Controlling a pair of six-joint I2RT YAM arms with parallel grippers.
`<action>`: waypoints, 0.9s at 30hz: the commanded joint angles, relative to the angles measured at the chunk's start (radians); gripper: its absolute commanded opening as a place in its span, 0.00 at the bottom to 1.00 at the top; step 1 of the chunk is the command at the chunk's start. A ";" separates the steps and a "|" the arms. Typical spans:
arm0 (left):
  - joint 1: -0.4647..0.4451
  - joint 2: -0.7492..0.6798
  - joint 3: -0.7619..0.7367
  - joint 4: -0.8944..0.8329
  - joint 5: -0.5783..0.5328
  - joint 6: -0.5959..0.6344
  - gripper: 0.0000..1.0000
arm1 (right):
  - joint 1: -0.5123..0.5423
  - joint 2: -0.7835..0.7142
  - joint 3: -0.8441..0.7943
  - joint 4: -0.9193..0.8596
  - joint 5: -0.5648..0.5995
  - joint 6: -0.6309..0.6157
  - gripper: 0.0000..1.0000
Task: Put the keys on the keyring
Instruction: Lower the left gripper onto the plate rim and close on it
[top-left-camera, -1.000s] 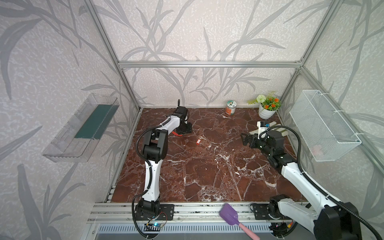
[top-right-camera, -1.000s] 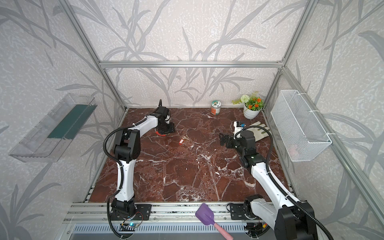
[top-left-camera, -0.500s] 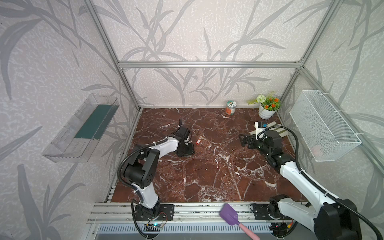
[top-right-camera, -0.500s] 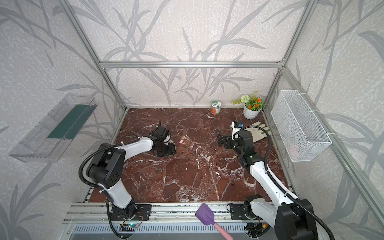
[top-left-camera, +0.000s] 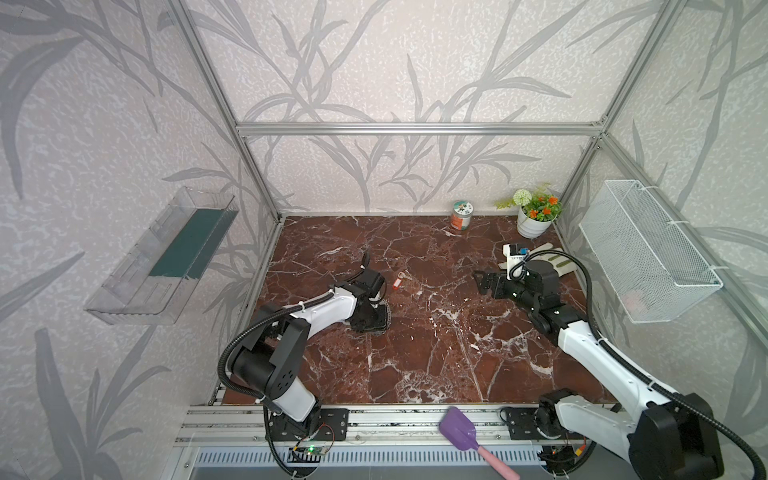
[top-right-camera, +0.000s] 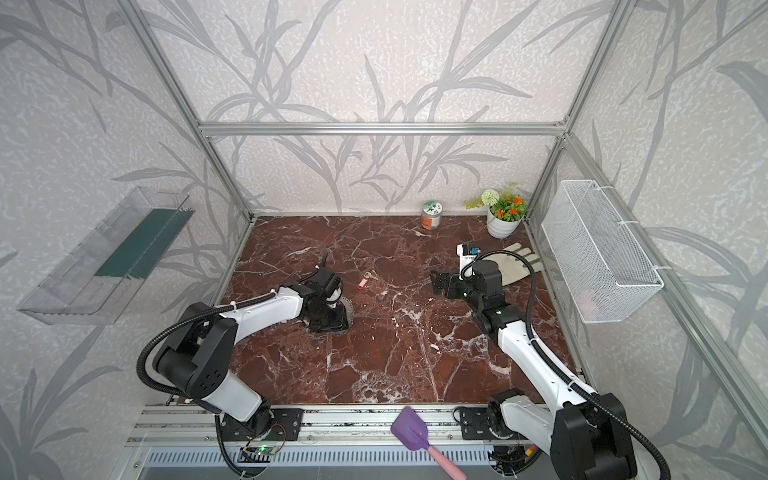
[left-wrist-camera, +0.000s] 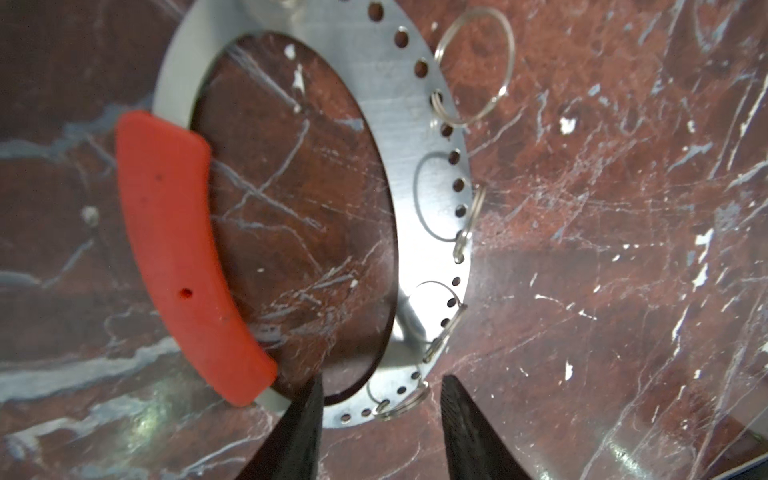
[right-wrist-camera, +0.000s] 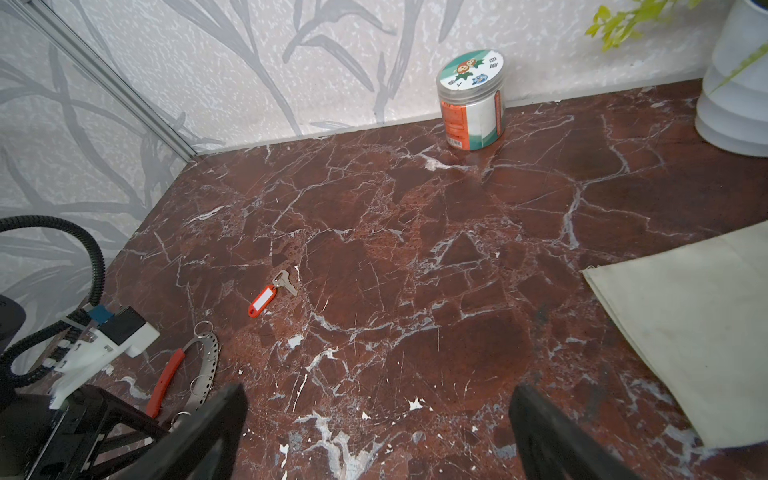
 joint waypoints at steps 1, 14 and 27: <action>-0.003 0.028 0.045 -0.076 -0.011 0.066 0.40 | 0.004 -0.006 0.040 -0.024 0.000 -0.019 0.99; -0.040 0.046 0.084 -0.124 0.007 0.139 0.30 | 0.004 -0.007 0.038 -0.026 0.008 -0.027 0.99; -0.065 0.056 0.102 -0.150 -0.025 0.159 0.16 | 0.004 -0.012 0.039 -0.031 0.004 -0.025 0.99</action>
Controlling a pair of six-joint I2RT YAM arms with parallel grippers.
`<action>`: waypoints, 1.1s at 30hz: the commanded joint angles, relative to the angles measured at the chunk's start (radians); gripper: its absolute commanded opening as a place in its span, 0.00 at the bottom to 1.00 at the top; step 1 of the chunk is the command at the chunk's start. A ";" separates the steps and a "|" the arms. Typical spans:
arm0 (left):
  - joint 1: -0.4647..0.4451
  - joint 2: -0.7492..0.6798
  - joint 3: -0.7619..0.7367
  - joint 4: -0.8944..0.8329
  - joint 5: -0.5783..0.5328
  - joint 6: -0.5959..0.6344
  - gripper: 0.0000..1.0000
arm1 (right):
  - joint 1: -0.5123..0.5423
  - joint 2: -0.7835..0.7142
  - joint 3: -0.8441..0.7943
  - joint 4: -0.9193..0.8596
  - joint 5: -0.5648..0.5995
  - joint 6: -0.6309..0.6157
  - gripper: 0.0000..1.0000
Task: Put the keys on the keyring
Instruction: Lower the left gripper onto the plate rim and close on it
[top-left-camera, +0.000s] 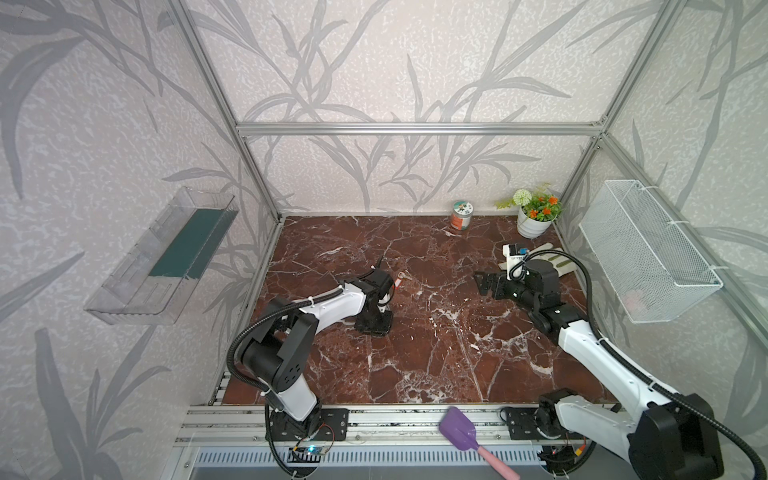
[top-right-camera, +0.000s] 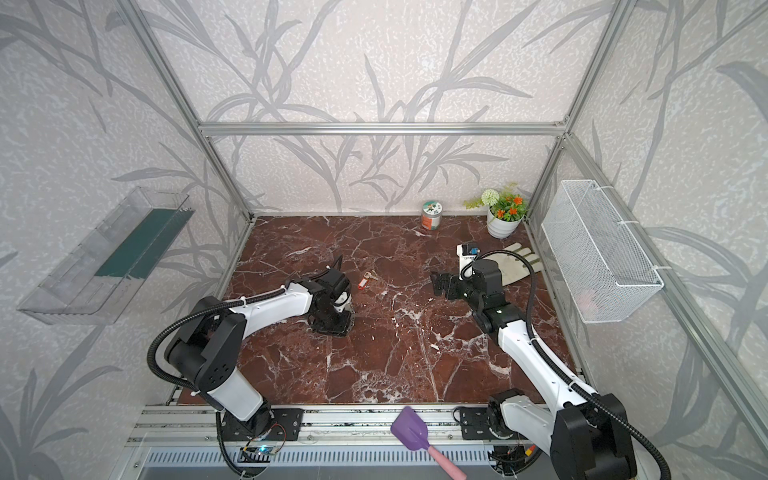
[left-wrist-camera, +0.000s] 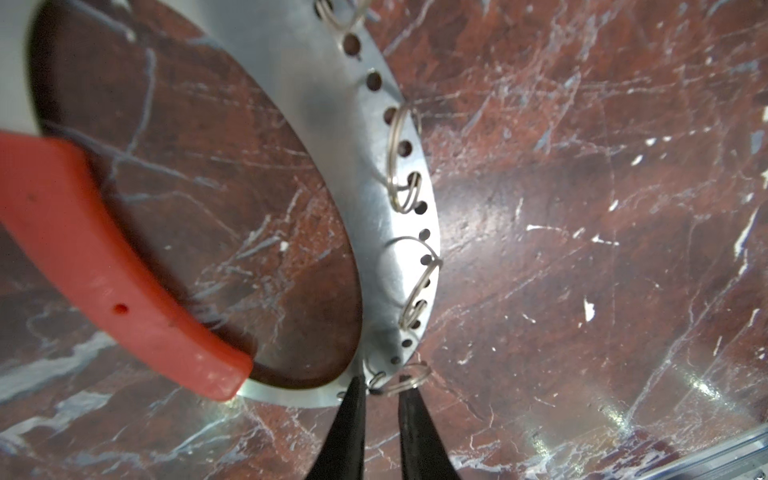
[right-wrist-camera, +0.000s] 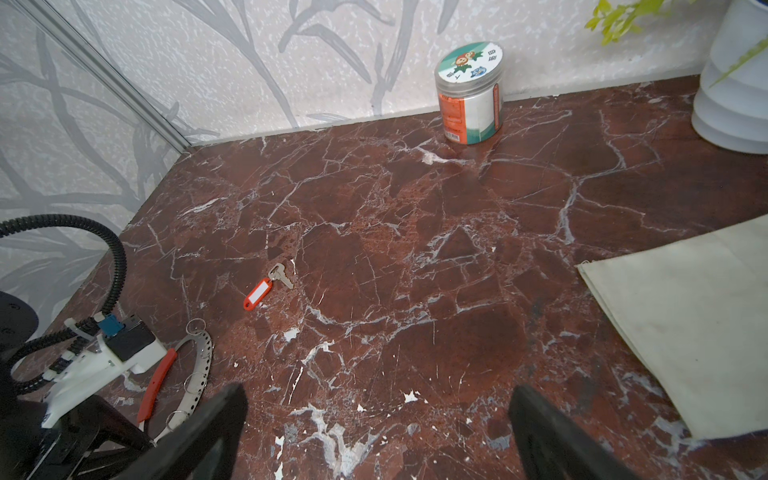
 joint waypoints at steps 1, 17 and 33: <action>-0.006 0.002 0.035 -0.032 -0.026 0.015 0.12 | 0.005 -0.014 0.029 -0.004 0.002 -0.011 0.99; -0.017 -0.030 0.051 -0.055 -0.064 0.078 0.22 | 0.007 -0.018 0.026 -0.003 -0.004 -0.010 0.99; -0.017 0.073 0.098 -0.026 0.044 0.196 0.40 | 0.009 -0.018 0.019 0.002 -0.008 -0.012 0.99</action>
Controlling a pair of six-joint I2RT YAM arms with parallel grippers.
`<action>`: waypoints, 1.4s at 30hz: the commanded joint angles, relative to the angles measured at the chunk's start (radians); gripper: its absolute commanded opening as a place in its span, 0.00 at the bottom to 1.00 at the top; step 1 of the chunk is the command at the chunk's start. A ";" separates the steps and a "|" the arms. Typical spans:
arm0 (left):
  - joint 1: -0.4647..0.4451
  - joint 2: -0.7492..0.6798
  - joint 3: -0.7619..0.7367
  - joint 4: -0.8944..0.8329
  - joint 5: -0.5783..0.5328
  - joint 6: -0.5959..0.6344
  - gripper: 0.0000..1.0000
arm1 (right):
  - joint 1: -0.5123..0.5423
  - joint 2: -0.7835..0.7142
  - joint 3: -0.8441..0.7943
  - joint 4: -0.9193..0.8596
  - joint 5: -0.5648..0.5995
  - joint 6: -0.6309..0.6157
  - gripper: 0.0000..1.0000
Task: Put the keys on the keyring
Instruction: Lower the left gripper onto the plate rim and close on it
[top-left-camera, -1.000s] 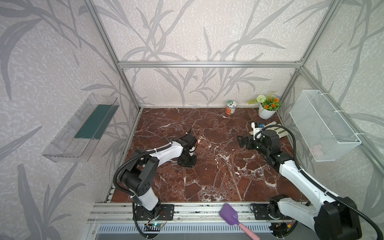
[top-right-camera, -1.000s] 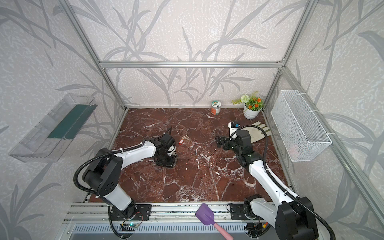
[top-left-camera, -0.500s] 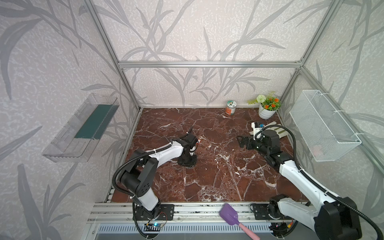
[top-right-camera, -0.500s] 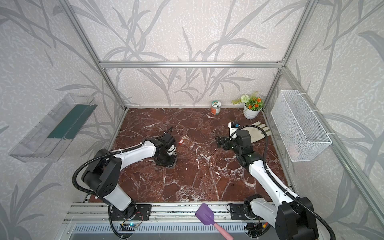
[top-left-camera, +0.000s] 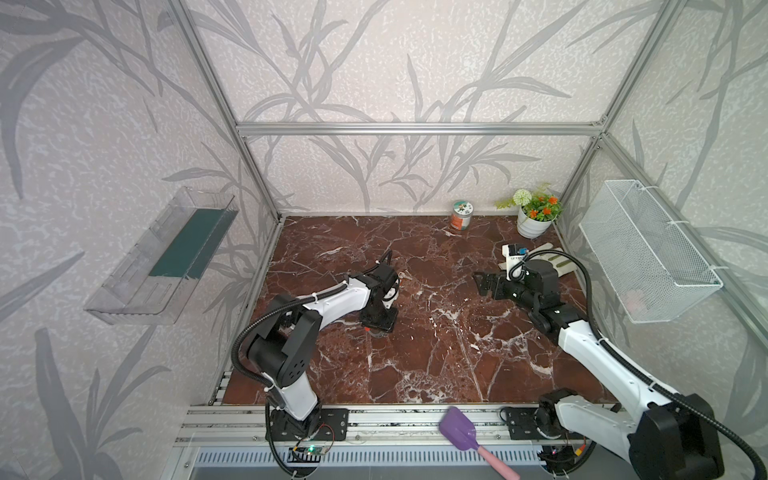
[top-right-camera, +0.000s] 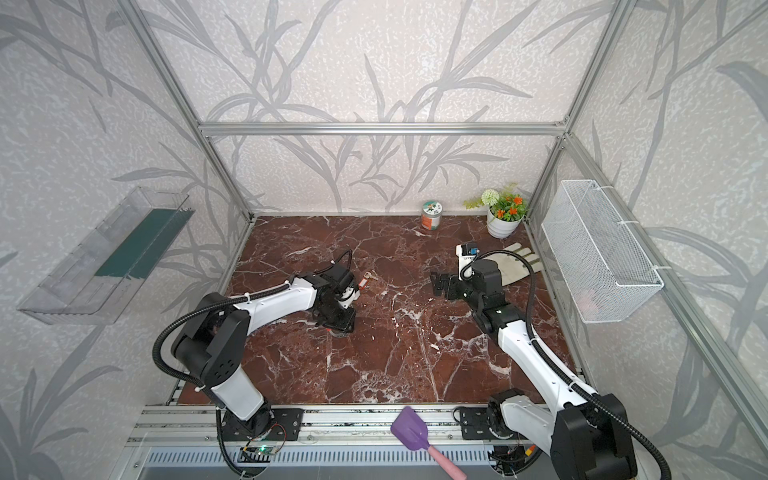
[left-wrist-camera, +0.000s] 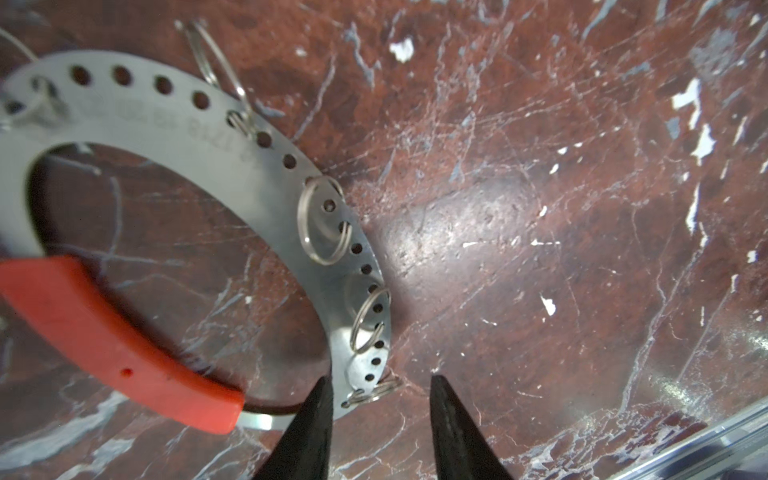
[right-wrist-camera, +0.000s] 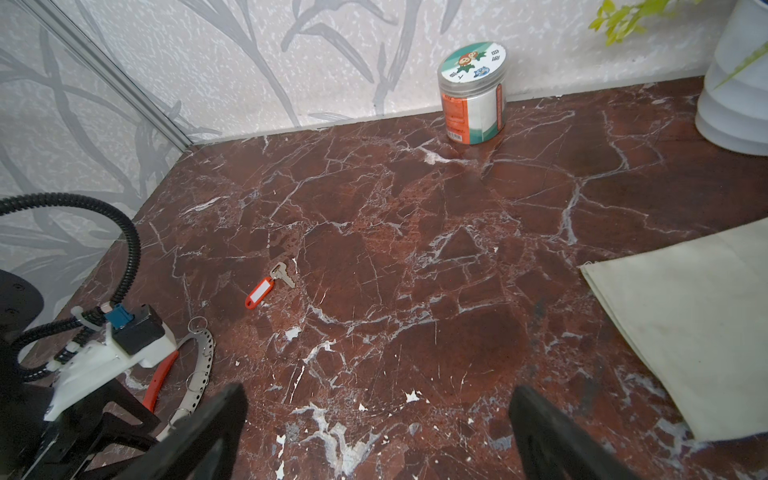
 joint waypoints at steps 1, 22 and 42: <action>-0.004 0.026 0.028 -0.009 0.038 0.039 0.39 | 0.005 -0.017 0.020 0.003 -0.008 -0.009 0.99; -0.044 -0.059 0.027 -0.058 -0.081 -0.089 0.30 | 0.005 -0.020 0.020 0.003 -0.004 -0.010 0.99; -0.082 -0.198 -0.070 0.061 -0.113 -0.920 0.37 | 0.004 0.004 0.023 0.003 -0.009 -0.008 0.99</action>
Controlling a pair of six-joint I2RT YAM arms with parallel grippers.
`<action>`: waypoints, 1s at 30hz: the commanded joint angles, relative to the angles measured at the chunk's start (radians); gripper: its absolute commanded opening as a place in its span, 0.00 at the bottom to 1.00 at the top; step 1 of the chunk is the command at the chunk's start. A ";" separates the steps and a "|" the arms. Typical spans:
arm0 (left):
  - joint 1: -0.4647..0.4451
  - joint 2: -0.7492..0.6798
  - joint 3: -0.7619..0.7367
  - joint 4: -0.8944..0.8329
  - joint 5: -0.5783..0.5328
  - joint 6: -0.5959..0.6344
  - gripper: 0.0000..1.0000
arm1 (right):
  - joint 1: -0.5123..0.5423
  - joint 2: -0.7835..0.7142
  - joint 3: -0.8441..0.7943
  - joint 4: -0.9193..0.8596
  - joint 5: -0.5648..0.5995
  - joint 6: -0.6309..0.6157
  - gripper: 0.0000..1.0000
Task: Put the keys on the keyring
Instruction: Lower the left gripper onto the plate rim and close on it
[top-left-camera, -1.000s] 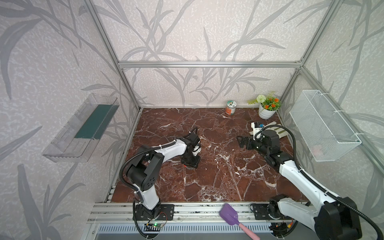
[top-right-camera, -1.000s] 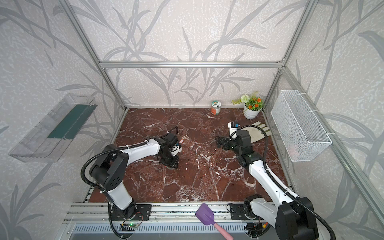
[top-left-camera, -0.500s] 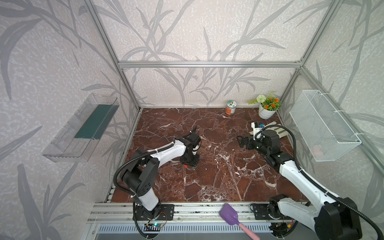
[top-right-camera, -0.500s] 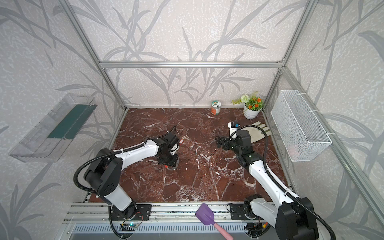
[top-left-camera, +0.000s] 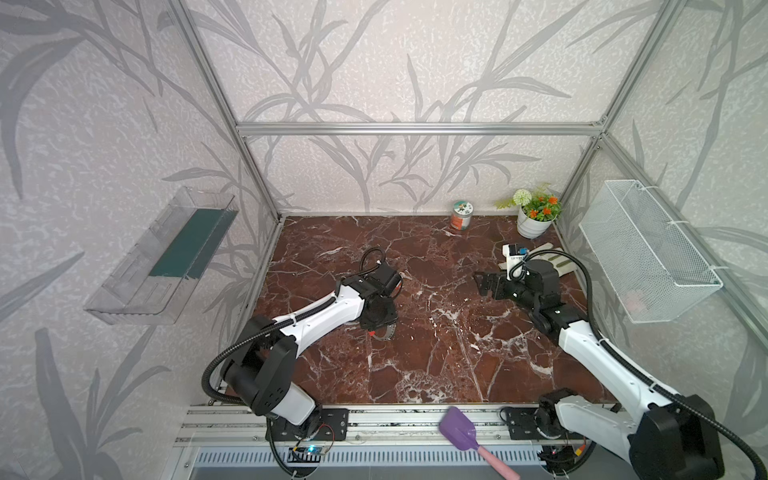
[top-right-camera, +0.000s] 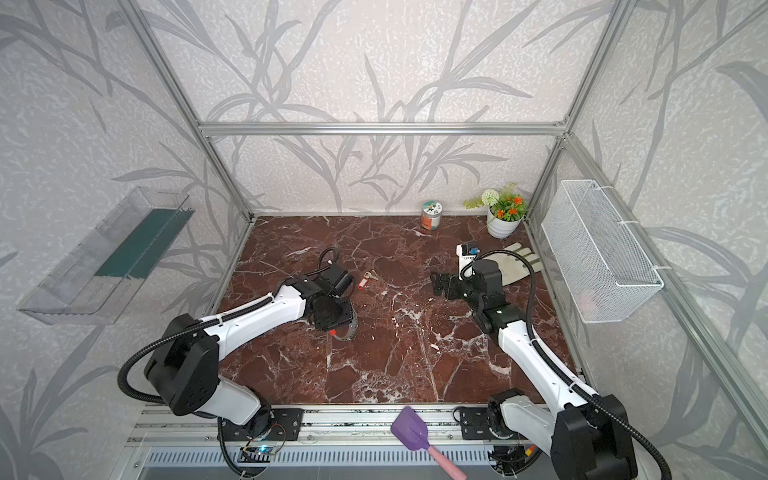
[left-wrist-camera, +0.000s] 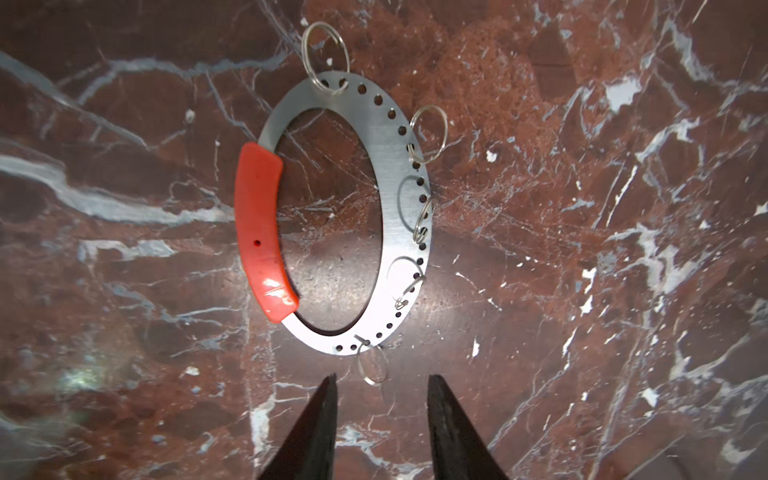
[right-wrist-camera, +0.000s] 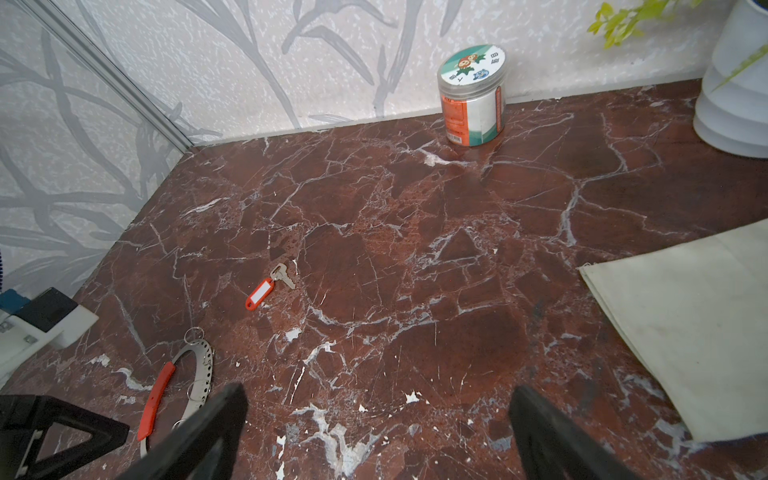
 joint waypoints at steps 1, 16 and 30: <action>-0.004 -0.002 -0.038 0.051 0.050 -0.150 0.37 | 0.004 0.008 0.022 0.003 -0.009 -0.008 0.99; -0.005 0.062 -0.077 0.057 0.108 -0.209 0.32 | 0.005 0.017 0.015 0.015 -0.015 -0.003 0.99; -0.004 0.101 -0.098 0.087 0.150 -0.232 0.25 | 0.004 0.025 0.007 0.032 -0.024 0.006 0.99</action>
